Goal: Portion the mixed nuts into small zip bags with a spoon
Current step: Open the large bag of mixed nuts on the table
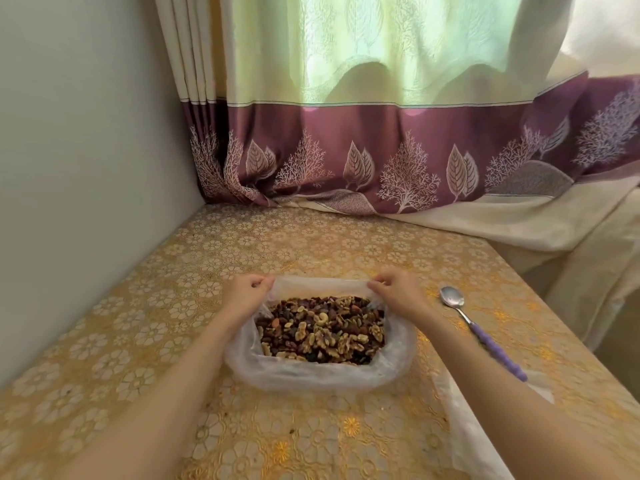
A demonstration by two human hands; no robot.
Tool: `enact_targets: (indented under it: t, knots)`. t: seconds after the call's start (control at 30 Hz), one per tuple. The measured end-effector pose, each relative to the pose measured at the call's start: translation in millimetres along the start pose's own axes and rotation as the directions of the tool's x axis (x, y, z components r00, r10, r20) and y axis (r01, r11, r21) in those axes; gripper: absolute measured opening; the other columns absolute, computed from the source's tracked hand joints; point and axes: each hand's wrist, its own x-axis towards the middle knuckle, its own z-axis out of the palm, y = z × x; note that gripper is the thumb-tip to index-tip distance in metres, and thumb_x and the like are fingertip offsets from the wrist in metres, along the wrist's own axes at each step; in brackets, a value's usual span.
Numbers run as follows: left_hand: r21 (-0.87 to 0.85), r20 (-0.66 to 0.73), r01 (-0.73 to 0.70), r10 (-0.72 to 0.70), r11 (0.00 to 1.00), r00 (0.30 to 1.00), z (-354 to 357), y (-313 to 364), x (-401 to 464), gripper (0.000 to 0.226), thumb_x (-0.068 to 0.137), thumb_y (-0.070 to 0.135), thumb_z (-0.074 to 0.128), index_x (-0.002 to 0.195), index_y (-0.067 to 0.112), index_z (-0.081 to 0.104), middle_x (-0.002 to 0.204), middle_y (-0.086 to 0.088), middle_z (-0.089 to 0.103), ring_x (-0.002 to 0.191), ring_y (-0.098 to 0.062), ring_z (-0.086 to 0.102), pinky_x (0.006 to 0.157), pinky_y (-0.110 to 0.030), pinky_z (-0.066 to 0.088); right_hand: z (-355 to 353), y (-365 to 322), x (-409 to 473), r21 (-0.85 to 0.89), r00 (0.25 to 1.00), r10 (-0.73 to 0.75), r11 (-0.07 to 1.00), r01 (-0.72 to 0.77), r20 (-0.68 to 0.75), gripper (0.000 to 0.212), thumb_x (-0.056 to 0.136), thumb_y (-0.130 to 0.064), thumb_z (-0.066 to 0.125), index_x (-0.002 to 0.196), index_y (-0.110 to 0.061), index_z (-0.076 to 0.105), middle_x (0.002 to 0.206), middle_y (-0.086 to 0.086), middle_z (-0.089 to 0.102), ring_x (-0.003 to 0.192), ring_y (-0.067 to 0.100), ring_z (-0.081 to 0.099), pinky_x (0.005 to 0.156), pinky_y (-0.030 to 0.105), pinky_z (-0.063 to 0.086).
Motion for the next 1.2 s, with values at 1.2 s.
enact_targets:
  t: [1.2]
  knots:
    - [0.147, -0.254, -0.180, 0.213, 0.973, 0.944, -33, -40, -130, 0.038, 0.097, 0.031, 0.043, 0.131, 0.014, 0.046, 0.131, -0.004, 0.051, 0.116, -0.019, 0.050, 0.096, -0.041, 0.044, -49, -5, -172, 0.031, 0.711, -0.139, 0.975, 0.220, -0.689, 0.013, 0.083, -0.009, 0.070, 0.095, -0.006, 0.074, 0.092, 0.007, 0.068, 0.091, 0.028, 0.060, 0.083, 0.039, 0.045]
